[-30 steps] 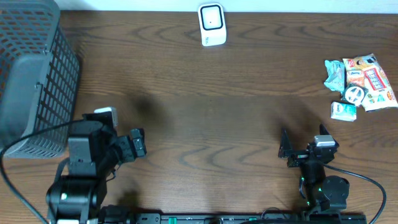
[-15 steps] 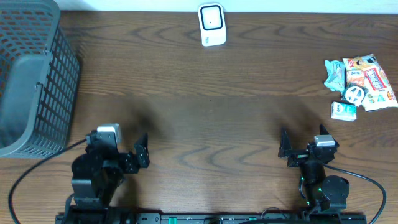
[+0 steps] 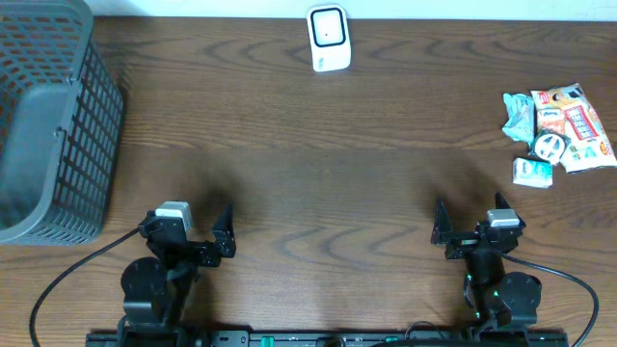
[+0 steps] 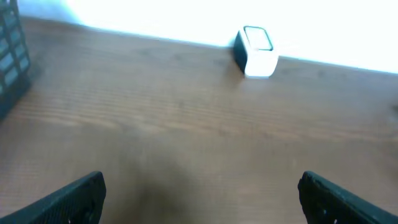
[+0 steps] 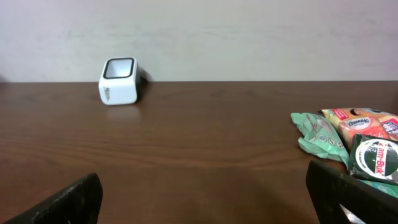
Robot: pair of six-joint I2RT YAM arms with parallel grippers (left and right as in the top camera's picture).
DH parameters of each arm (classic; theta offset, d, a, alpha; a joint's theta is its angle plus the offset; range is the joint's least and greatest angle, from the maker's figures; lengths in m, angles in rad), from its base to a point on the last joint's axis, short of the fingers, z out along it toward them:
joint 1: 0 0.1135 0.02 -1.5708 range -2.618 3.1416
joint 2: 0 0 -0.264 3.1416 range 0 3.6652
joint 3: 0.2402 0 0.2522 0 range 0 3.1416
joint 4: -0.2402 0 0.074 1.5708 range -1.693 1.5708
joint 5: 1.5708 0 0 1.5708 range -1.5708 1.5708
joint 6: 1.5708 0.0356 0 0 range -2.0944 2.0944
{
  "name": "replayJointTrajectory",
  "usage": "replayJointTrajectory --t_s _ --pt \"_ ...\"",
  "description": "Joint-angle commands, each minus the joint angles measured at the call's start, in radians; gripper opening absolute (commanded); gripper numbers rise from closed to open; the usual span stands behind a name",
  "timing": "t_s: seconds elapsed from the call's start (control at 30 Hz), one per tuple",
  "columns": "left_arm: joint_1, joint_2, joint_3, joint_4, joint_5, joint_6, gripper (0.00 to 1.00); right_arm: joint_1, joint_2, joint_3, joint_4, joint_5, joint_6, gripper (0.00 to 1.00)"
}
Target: Scan the item barcode
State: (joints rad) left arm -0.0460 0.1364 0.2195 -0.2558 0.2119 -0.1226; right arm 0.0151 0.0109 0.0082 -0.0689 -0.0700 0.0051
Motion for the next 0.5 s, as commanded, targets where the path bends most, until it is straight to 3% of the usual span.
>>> replayJointTrajectory --t_s 0.0,0.13,0.47 --pt "0.006 -0.054 -0.07 0.113 0.013 0.02 0.98 -0.008 -0.005 -0.002 -0.003 0.008 -0.014 0.99" --pt "0.006 -0.1 -0.151 0.246 0.073 0.143 0.98 -0.008 -0.005 -0.002 -0.003 0.008 -0.014 0.99" --pt "0.008 -0.135 -0.216 0.305 0.023 0.168 0.98 -0.008 -0.005 -0.002 -0.003 0.008 -0.014 0.99"
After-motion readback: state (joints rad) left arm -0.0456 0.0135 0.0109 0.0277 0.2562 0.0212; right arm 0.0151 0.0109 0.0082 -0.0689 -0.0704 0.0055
